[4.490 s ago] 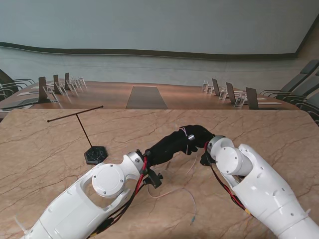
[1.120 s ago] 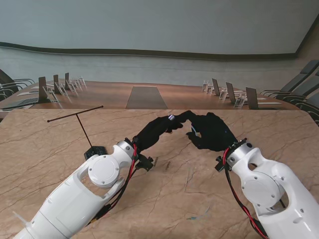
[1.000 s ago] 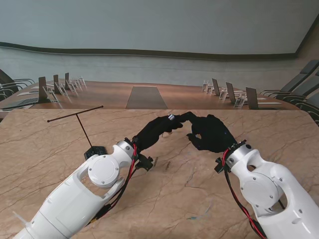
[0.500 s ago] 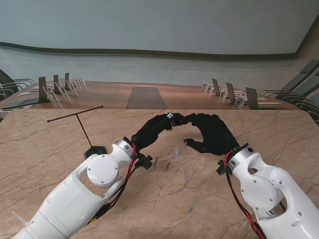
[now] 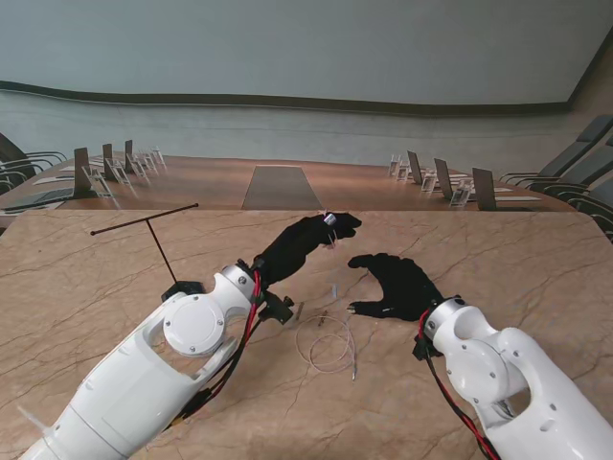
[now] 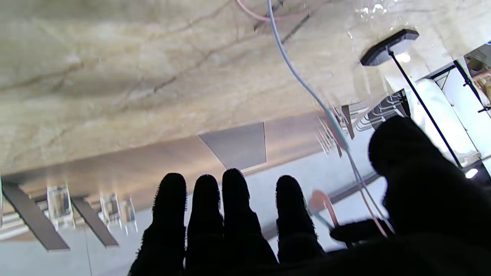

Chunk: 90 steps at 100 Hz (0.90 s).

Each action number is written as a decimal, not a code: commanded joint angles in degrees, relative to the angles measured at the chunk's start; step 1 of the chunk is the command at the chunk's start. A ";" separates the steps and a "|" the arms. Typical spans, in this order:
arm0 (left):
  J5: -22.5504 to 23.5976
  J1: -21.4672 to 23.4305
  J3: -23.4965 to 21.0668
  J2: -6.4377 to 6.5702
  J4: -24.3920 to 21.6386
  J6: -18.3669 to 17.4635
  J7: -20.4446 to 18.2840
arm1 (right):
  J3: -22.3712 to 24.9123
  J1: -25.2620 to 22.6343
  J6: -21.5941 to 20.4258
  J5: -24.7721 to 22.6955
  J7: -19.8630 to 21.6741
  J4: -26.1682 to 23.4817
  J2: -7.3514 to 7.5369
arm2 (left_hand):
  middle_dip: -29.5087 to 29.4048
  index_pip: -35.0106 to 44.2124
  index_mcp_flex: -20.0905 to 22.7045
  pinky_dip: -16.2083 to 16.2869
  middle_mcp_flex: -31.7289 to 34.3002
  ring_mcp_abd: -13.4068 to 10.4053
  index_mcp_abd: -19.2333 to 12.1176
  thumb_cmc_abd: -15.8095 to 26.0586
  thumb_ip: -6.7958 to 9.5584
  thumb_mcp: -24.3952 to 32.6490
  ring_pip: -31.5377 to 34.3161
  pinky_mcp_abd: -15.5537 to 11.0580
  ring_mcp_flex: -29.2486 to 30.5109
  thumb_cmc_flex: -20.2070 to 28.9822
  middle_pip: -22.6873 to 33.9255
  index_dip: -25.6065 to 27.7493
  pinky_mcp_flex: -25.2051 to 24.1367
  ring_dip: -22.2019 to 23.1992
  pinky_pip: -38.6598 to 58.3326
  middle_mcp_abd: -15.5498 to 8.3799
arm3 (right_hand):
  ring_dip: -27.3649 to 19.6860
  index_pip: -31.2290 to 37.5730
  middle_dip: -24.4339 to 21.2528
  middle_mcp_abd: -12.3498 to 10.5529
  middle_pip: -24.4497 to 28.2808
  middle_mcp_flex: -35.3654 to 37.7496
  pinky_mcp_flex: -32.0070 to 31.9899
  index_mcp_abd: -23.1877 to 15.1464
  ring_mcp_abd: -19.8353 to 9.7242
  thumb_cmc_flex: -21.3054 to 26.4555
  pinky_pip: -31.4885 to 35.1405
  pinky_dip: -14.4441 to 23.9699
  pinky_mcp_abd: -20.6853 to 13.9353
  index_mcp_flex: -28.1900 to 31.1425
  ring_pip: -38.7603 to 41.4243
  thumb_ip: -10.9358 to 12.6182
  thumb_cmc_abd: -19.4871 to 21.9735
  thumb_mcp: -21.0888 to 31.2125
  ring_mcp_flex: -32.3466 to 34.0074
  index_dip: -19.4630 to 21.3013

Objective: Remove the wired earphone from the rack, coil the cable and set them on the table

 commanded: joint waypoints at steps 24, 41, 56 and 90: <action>-0.65 -0.37 1.67 -0.14 -1.74 1.74 -1.30 | -9.36 7.96 2.85 5.92 -1.01 9.35 -1.02 | -0.73 -0.90 -0.41 -1.65 -2.04 -2.07 -1.52 0.46 0.07 -0.82 0.20 -2.42 -0.67 -0.49 1.27 -0.31 0.11 -0.56 0.55 -2.06 | -2.41 -3.67 -1.27 -2.31 -2.45 -1.77 -1.80 -0.80 -3.29 -3.80 -4.61 -2.76 -6.06 -1.30 -3.29 -1.15 0.36 -1.90 -1.77 1.20; -1.73 -0.95 2.75 -0.44 -1.69 2.29 -1.44 | -13.12 11.17 3.34 7.63 -2.05 12.33 -1.48 | -0.90 -0.89 -0.30 -2.03 -2.09 -2.11 -1.54 0.45 0.07 -0.82 0.27 -2.72 -0.62 -0.40 1.65 -0.24 0.18 -0.65 0.64 -2.09 | -2.95 -2.21 -0.97 -3.43 -2.06 -1.62 -1.54 -2.09 -4.07 -3.01 -3.47 -3.36 -6.61 -0.89 -3.00 -0.88 0.85 -1.63 -1.30 2.99; -2.90 -1.28 3.71 -0.67 -1.80 2.68 -1.71 | -15.13 13.13 4.15 9.36 -4.30 14.53 -2.24 | -0.99 -0.70 -0.23 -2.26 -2.16 -2.21 -2.06 0.52 0.09 -0.76 0.42 -3.09 -0.50 -0.13 1.93 -0.05 0.32 -0.68 0.80 -2.16 | -2.84 10.26 0.91 -5.09 2.46 0.74 -0.60 -7.01 -5.13 7.88 0.84 -5.32 -7.66 -0.63 1.80 0.73 4.52 2.14 0.13 6.29; -4.54 -0.61 4.44 -0.71 -2.91 3.20 -2.24 | -17.73 16.31 4.61 9.51 -10.79 20.19 -3.80 | -0.77 0.38 -1.02 -1.45 -1.41 0.15 -3.12 1.07 0.07 -0.79 2.91 -1.61 2.05 0.95 2.95 0.97 2.74 0.28 3.49 -0.46 | 0.52 32.25 2.20 -5.24 1.44 28.59 5.33 -17.55 -4.24 24.89 15.71 -9.73 -6.23 30.10 8.59 -2.91 1.21 18.97 12.86 4.02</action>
